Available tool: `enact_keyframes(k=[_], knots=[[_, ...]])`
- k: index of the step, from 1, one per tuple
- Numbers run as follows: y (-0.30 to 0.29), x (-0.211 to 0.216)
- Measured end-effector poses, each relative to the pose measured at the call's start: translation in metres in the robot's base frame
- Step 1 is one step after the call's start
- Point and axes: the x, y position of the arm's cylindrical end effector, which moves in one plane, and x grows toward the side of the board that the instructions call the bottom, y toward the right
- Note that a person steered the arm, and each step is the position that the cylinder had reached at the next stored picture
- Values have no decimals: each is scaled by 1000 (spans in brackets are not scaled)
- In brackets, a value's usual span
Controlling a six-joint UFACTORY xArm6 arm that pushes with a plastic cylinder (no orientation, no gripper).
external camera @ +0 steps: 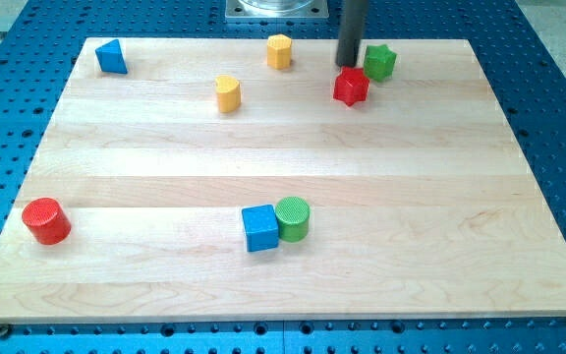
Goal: Push the green star towards the top right of the board
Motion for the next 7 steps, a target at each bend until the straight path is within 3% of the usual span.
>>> enact_keyframes(k=[2,3,5,7], knots=[[27,44],[83,22],[58,-19],[58,-28]])
